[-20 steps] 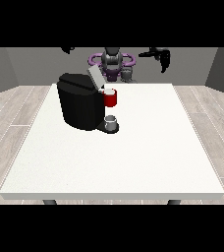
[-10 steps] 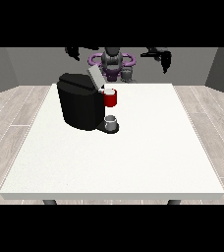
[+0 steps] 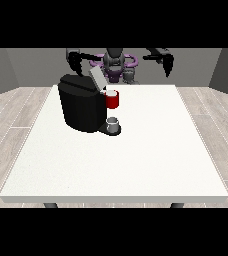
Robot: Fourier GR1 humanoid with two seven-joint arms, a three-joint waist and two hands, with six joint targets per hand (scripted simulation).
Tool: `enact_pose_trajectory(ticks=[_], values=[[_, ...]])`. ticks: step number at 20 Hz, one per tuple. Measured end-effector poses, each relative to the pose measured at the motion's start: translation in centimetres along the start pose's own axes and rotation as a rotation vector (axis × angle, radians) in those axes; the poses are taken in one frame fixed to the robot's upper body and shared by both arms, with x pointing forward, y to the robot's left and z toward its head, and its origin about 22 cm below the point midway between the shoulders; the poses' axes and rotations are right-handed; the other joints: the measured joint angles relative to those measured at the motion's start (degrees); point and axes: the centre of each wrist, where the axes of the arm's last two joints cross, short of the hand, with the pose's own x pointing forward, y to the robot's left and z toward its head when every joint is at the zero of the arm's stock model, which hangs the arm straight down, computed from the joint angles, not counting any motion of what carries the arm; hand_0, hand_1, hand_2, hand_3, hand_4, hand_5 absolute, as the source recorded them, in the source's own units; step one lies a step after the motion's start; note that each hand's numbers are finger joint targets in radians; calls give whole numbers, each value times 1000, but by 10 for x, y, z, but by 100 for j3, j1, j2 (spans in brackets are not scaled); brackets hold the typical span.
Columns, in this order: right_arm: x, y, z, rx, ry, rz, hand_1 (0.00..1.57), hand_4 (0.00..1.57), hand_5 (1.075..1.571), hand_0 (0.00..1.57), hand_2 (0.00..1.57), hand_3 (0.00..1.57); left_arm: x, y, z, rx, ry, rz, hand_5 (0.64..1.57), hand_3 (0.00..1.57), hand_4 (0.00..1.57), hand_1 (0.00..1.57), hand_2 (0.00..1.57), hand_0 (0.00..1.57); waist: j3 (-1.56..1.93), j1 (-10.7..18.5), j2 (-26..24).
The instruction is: Insert the coffee pod into the coffee machine and close the lid
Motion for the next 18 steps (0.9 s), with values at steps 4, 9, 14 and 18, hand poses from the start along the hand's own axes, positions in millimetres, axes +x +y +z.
enact_pose_trajectory(ticks=[4,9,14,18], values=[[4,9,-12,14,-22,7,0,0,1571,0,0,0,9,5,5,26,-14,-16,1571,0,0,0,0,0,-1,-92,203],[10,22,-23,49,-53,34,0,0,1571,0,0,0,15,18,10,59,-37,-30,1571,0,0,0,0,0,-12,-233,369],[20,22,-38,53,-57,53,0,0,1571,0,0,0,23,18,12,60,-56,-24,1571,0,0,0,0,0,-7,-184,488],[20,19,-44,61,-72,53,0,0,1571,0,0,0,32,19,15,57,-57,-23,1571,0,0,0,0,0,-19,-130,517]])
